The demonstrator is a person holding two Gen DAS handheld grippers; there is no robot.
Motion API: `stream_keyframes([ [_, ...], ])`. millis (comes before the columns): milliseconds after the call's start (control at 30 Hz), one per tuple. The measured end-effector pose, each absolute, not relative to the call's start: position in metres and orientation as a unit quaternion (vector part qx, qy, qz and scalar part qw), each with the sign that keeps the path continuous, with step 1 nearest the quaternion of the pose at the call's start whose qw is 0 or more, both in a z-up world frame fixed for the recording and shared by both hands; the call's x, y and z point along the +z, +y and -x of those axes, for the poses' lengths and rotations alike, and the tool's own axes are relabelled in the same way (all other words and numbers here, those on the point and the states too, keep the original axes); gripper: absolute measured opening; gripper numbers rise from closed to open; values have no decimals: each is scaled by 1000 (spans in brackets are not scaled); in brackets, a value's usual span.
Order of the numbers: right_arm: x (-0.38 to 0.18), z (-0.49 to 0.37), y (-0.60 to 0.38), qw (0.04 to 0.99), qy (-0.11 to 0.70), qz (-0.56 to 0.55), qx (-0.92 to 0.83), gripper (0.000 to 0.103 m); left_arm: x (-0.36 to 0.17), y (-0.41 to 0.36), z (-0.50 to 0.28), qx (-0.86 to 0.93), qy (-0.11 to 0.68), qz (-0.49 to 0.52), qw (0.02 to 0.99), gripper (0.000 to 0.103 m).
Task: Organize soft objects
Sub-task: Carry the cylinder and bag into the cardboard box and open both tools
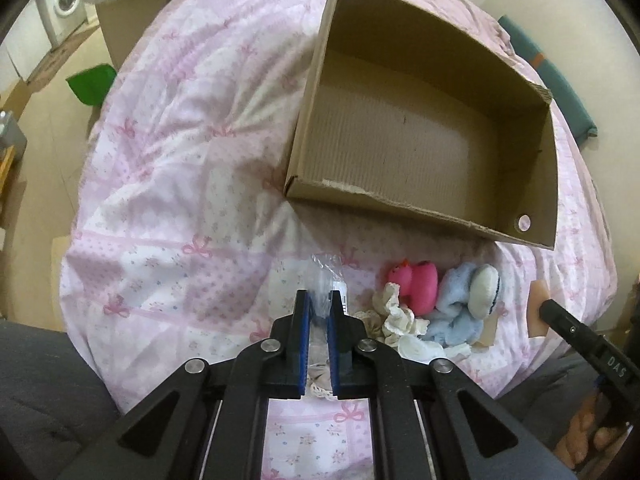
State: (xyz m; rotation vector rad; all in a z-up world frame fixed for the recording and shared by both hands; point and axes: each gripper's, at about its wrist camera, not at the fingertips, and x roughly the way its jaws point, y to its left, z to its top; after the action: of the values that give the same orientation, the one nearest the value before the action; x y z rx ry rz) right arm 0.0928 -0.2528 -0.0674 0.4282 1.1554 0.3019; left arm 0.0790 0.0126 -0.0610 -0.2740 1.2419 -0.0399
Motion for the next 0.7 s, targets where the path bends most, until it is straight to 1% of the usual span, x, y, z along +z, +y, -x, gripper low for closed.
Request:
stream_keyframes([
  [100, -59, -91, -254, 807, 534, -206, 147, 5, -46, 15, -74, -25, 572, 131, 810, 7],
  [233, -38, -90, -255, 814, 519, -208, 158, 5, -14, 18, -76, -35, 542, 125, 830, 7],
  [467, -4, -110, -248, 829, 491, -200, 179, 5, 24, 11, -105, -51, 510, 112, 851, 7],
  [567, 3, -125, -246, 834, 483, -196, 181, 5, 30, 7, -122, -51, 505, 102, 855, 7],
  [700, 1, -146, -245, 845, 471, -187, 173, 5, 24, 1, -144, -46, 499, 81, 862, 7],
])
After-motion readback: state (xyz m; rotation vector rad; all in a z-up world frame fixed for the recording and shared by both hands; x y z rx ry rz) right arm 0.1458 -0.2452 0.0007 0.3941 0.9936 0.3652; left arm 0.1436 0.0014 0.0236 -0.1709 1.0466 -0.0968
